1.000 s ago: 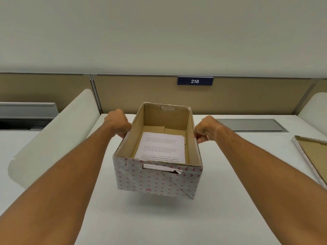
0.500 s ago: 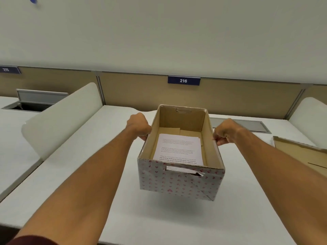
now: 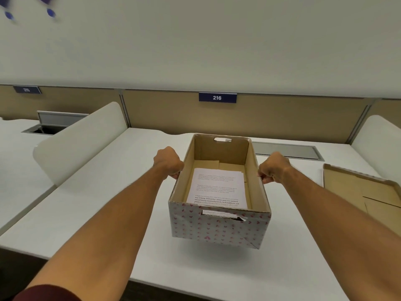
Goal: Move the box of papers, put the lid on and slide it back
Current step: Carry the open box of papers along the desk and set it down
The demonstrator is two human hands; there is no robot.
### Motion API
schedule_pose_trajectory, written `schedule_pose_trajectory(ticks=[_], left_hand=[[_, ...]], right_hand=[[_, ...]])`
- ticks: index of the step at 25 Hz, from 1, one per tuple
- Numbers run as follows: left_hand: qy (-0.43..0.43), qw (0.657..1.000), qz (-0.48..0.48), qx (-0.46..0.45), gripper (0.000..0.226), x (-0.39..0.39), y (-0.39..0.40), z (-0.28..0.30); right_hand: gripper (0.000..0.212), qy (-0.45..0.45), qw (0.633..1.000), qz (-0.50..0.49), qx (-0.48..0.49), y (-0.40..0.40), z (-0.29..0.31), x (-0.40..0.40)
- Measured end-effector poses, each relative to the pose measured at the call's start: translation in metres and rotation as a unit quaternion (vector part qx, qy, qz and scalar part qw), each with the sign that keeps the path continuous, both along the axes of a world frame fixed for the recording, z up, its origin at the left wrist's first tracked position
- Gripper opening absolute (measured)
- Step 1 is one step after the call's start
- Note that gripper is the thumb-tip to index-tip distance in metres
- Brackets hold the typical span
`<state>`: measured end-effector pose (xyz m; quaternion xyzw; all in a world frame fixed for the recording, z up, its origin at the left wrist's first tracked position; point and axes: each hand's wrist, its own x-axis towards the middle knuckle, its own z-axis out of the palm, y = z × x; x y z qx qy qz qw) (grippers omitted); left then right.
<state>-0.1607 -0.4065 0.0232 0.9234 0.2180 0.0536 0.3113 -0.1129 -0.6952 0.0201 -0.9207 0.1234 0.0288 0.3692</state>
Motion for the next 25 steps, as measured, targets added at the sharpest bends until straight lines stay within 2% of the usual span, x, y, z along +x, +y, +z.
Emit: schedule_pose_trajectory(ticks=[8,16,19,21,23,25], left_hand=[[0.017,1.0,-0.002,-0.007,0.015,0.023,-0.001,-0.02],[0.042,0.999,-0.014,-0.029,0.016,0.037,0.007,-0.03],[0.053,0.998,-0.021,-0.039,0.015,0.036,0.01,-0.029],[0.065,0.997,-0.032,-0.036,0.015,0.035,0.012,-0.028],[0.066,0.997,-0.047,-0.003,0.015,0.034,0.01,-0.025],[0.037,0.992,-0.07,0.097,0.018,0.032,0.003,-0.02]], right_hand=[[0.005,0.001,1.0,-0.01,0.012,-0.002,-0.015,0.014],[0.015,0.04,0.997,-0.044,0.046,0.002,-0.021,0.02],[0.009,0.048,0.995,-0.056,0.069,0.003,-0.018,0.015],[0.013,0.05,0.993,-0.058,0.09,0.003,-0.018,0.011],[0.017,0.038,0.994,-0.052,0.092,0.001,-0.017,0.005],[0.021,-0.023,0.999,-0.02,0.031,0.001,-0.018,-0.002]])
